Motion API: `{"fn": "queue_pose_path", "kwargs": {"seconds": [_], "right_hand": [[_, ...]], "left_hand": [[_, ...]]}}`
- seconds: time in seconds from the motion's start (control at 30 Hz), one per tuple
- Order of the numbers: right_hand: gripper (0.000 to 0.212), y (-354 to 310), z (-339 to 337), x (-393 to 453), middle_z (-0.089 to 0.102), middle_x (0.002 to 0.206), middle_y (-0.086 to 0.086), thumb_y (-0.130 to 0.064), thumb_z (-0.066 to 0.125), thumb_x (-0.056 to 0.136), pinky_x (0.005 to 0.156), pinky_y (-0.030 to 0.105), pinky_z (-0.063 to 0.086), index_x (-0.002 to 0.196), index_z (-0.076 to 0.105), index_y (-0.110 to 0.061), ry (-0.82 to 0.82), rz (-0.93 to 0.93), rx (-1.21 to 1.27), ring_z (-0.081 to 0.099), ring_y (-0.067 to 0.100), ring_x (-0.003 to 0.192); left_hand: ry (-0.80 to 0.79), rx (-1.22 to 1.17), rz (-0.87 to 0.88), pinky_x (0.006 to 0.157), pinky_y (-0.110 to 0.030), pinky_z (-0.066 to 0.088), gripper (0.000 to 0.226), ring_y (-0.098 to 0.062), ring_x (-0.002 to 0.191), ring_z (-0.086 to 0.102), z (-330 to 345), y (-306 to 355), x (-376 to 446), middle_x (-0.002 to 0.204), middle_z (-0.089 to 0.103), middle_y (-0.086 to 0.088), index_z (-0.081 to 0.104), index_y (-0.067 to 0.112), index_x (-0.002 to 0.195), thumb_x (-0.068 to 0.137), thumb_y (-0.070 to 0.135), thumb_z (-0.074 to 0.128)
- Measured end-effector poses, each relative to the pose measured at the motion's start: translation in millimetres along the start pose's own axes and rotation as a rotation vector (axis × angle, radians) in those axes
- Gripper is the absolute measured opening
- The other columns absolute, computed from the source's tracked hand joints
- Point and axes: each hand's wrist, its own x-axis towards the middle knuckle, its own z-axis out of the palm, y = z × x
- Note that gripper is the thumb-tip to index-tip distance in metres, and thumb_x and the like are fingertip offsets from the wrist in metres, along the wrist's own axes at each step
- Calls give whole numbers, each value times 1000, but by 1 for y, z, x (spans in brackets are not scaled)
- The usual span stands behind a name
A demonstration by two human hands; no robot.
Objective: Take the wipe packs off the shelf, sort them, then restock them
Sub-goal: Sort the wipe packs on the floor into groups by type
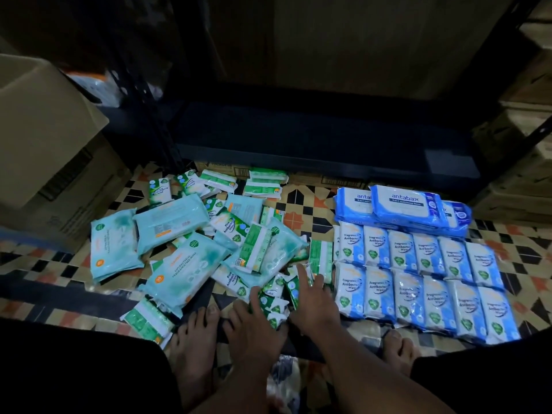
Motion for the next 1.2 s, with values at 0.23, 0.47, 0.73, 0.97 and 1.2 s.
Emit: {"fn": "queue_pose_path", "kwargs": {"seconds": [0.23, 0.47, 0.73, 0.97, 1.2], "right_hand": [[86, -1, -3, 6, 28, 153, 19, -61, 44, 94, 108, 49, 40, 159, -1, -28, 180, -2, 97, 36, 39, 138], [66, -2, -38, 50, 37, 150, 9, -49, 47, 95, 101, 44, 44, 154, 27, -27, 358, -73, 179, 38, 30, 132], [81, -15, -62, 113, 54, 139, 10, -18, 66, 77, 99, 43, 50, 152, 37, -27, 28, -209, 373, 54, 31, 121], [70, 3, -65, 113, 66, 123, 7, -3, 67, 77, 86, 33, 54, 142, 51, -23, 73, -204, 486, 64, 24, 107], [79, 25, -65, 97, 58, 131, 13, -1, 68, 76, 95, 40, 52, 147, 41, -23, 117, -133, 288, 54, 33, 122]], "left_hand": [[314, -175, 129, 93, -46, 40, 73, -33, 116, 46, -21, 7, 34, 130, 46, -13, 40, 24, 142, 82, 65, 43], [275, -109, 122, 98, -42, 36, 75, -31, 120, 40, -60, 21, 100, 134, 40, -14, 28, 20, 149, 89, 54, 56], [145, -142, 290, 106, -42, 36, 83, -33, 127, 40, -60, 16, 140, 139, 47, -15, 33, 7, 152, 88, 51, 63], [186, -260, 795, 83, -40, 53, 74, -24, 108, 52, -37, -6, 113, 119, 50, -5, 49, 8, 141, 78, 43, 67], [68, -310, 687, 86, -35, 53, 73, -18, 114, 49, -13, 6, 64, 121, 44, 3, 46, 17, 143, 83, 56, 63]]}}
